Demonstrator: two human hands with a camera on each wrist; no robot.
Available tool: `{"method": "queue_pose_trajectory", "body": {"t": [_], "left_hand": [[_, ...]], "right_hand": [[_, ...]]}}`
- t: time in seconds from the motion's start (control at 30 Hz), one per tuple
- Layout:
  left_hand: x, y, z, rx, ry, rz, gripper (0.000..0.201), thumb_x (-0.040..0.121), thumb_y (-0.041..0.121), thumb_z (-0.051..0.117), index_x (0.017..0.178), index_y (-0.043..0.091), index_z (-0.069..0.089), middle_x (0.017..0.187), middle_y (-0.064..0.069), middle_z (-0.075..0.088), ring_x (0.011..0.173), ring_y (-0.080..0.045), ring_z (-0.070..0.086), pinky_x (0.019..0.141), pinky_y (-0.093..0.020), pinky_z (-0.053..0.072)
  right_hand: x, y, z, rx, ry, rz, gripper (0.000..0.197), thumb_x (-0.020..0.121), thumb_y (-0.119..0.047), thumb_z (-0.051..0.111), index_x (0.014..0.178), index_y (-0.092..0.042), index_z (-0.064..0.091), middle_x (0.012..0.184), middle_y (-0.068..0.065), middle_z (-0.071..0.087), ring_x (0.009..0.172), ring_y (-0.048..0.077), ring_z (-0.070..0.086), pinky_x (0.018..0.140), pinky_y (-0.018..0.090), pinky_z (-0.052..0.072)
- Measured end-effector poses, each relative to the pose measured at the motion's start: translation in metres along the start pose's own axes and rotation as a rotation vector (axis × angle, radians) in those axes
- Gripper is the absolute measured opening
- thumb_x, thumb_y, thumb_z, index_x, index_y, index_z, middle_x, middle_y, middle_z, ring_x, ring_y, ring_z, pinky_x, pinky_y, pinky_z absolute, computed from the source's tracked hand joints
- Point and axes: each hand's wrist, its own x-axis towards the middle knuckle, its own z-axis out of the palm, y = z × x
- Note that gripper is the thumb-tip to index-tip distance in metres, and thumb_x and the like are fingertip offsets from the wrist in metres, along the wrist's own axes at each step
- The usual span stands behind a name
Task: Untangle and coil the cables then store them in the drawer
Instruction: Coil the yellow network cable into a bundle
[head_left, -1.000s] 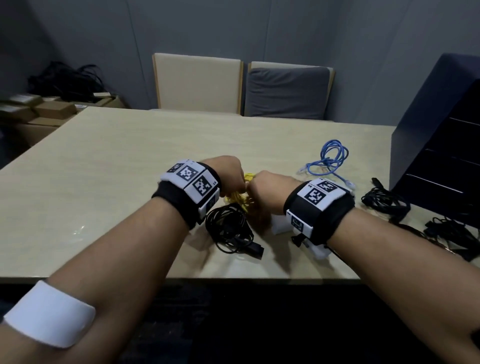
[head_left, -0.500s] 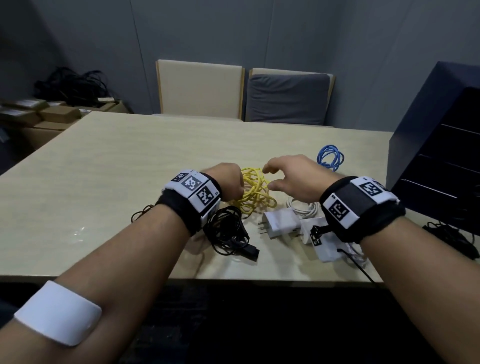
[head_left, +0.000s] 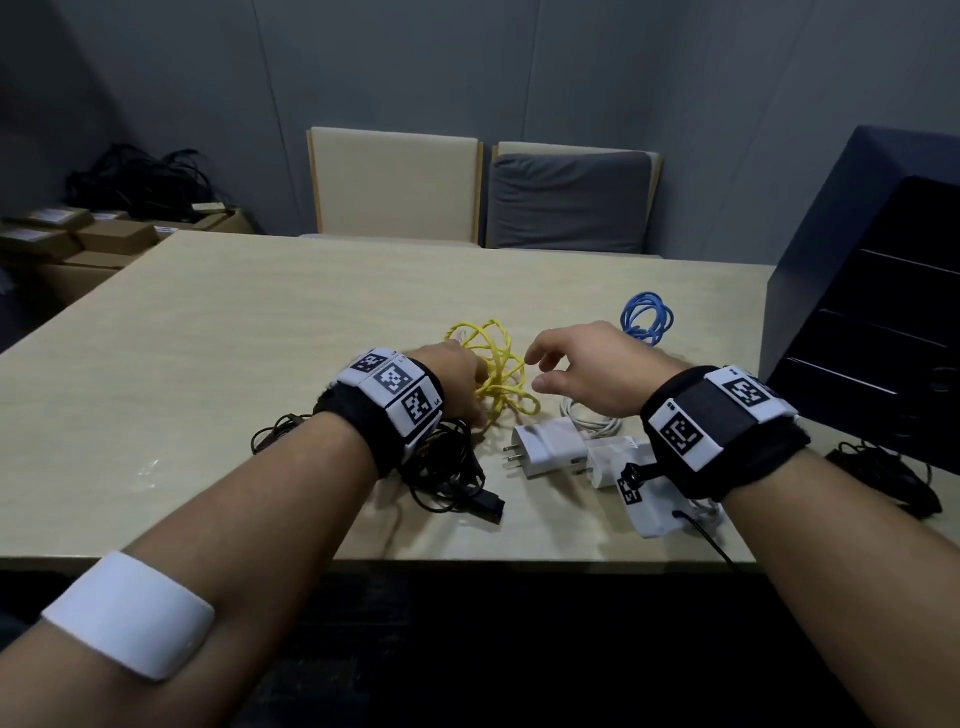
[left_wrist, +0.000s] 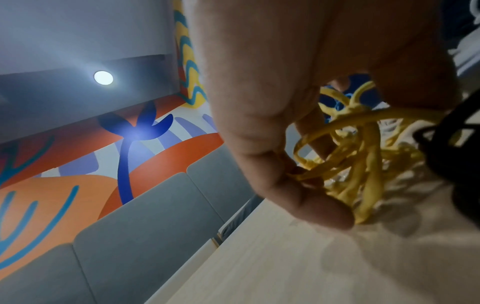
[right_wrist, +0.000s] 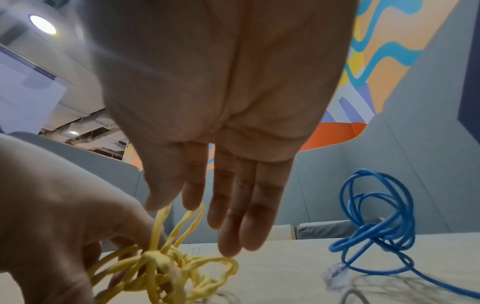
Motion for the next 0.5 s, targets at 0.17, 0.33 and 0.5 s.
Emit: {"method": "queue_pose_trajectory", "body": {"t": [0.17,0.33,0.5], "left_hand": [[0.005,0.001,-0.003,-0.022,0.041,-0.011,0.055,0.085,0.032,0.071,0.135,0.016,0.052,0.132,-0.011,0.053,0.112,-0.027,0.054,0.088,-0.037,0.048],[0.0,-0.003,-0.015,-0.257,0.282,-0.046,0.048,0.088,0.026,0.067,0.133,0.014,0.054,0.13,-0.014,0.055,0.113,-0.029,0.055,0.09,-0.034,0.044],[-0.031,0.007,-0.041,-0.476,0.527,0.011,0.045,0.087,0.021,0.068,0.13,0.014,0.058,0.123,-0.007,0.06,0.106,-0.02,0.057,0.086,-0.022,0.037]], "right_hand": [[-0.006,0.008,-0.006,0.044,0.039,0.008,0.029,0.094,-0.035,0.062,0.12,-0.023,0.063,0.112,-0.005,0.065,0.091,0.011,0.056,0.08,0.026,0.042],[-0.016,0.015,-0.01,0.086,0.11,0.022,0.026,0.093,-0.033,0.063,0.116,-0.022,0.066,0.107,-0.006,0.065,0.09,0.012,0.059,0.079,0.025,0.043],[-0.028,0.012,-0.015,0.178,0.244,-0.004,0.021,0.09,-0.035,0.066,0.107,-0.025,0.06,0.106,-0.007,0.066,0.084,0.011,0.061,0.077,0.029,0.046]]}}
